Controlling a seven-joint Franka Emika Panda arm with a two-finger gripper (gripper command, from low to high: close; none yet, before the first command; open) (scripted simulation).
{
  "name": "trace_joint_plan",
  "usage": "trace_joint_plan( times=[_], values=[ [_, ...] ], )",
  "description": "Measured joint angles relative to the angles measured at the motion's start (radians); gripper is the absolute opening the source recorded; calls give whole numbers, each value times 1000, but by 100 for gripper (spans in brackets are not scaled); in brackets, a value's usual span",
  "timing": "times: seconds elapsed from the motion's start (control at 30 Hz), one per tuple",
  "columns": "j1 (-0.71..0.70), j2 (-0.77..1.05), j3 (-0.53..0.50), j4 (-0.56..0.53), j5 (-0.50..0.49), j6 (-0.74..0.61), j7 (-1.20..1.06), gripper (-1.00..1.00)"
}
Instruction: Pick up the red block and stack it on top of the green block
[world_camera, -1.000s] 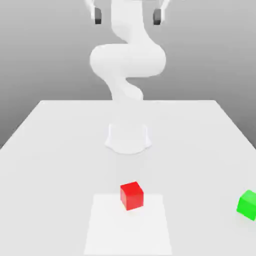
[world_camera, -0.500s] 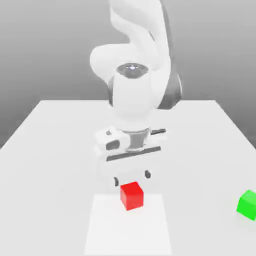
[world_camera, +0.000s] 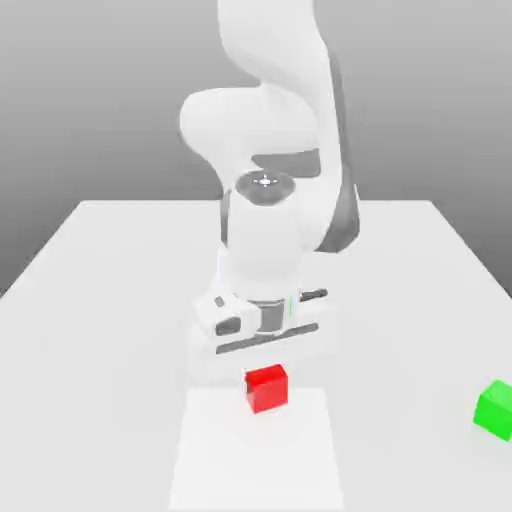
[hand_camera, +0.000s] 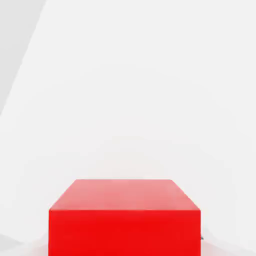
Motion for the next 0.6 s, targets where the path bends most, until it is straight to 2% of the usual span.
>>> trace_joint_plan(
  times=[0.13,0.53,0.6],
  values=[
    [19,-98,20,12,-28,-111,19,-100],
    [420,102,253,432,-67,-334,14,-100],
    [444,160,265,466,-86,-313,25,-100]
  ],
)
